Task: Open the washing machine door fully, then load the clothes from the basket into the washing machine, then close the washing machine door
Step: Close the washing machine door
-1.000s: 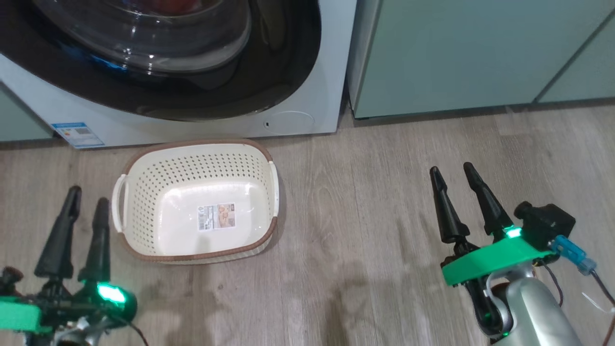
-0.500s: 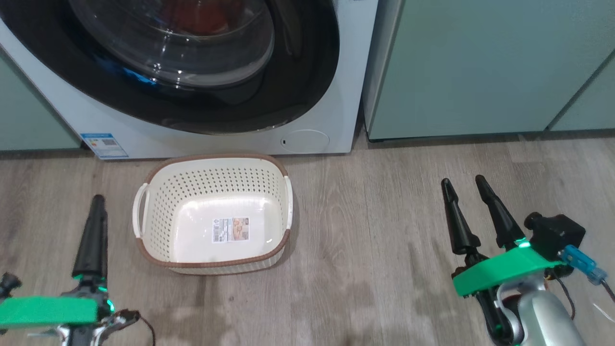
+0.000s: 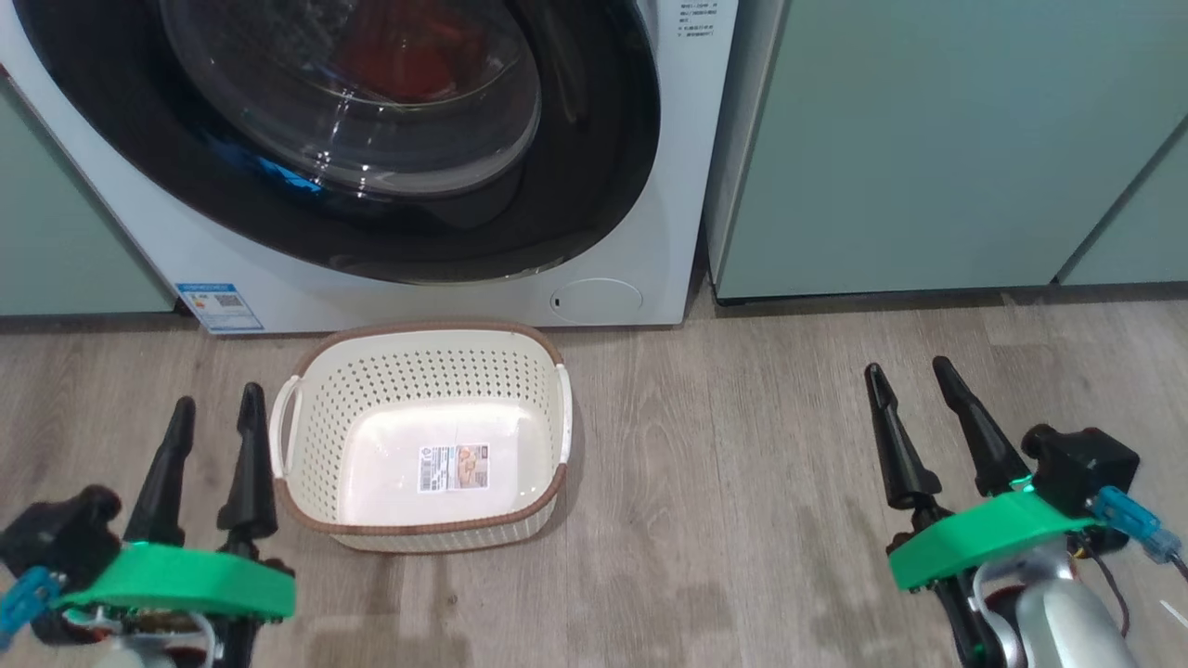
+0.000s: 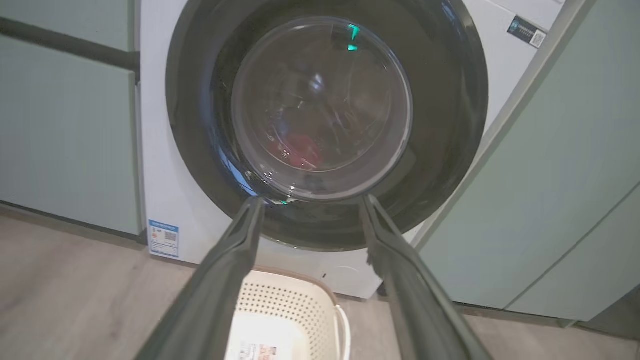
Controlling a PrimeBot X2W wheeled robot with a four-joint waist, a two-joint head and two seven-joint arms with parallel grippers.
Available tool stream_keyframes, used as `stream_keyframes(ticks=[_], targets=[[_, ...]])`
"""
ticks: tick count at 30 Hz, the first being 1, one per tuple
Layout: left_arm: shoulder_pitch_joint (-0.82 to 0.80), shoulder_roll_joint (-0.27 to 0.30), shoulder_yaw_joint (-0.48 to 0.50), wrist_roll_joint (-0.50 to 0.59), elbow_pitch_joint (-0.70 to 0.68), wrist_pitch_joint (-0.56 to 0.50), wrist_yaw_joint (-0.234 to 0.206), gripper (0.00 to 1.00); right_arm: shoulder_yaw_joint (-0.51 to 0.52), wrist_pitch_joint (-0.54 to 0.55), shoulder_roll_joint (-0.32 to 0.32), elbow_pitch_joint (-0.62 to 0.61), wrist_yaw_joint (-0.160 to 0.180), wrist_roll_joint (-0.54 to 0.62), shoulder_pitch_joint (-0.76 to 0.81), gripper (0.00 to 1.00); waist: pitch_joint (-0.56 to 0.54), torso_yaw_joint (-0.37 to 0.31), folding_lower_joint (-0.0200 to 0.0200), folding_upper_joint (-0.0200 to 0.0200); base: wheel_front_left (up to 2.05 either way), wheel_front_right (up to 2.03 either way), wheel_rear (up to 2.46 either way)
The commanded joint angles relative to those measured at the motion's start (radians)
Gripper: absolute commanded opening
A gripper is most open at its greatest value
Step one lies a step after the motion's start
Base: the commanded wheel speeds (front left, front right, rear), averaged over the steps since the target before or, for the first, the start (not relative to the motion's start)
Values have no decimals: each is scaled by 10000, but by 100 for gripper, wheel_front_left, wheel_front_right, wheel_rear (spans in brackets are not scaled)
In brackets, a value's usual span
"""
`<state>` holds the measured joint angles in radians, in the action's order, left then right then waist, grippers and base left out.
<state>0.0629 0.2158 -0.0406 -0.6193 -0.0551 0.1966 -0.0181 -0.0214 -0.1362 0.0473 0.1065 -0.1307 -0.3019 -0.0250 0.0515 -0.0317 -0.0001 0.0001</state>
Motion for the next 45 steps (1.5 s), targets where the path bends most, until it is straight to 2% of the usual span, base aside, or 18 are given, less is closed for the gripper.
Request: stream_keyframes(ticks=[1,7,16,45], targets=[[-484,302,229,492,-284,161,-239,100,-146,35,29,-438,0,113,-160,100,-41,9,1,-1,0,0,0],[-233,628,-232,2051,-90,306,-905,100,61,169,29,-516,0,266,107,100,-134,68,1,-1,0,0,0],[-90,573,-659,2718,-91,299,-1333,100,213,257,29,-553,0,318,311,100,-232,136,1,-1,0,0,0],[-163,650,-933,2804,-50,155,-1585,100,251,320,29,-578,0,364,365,100,-270,374,1,-1,0,0,0]])
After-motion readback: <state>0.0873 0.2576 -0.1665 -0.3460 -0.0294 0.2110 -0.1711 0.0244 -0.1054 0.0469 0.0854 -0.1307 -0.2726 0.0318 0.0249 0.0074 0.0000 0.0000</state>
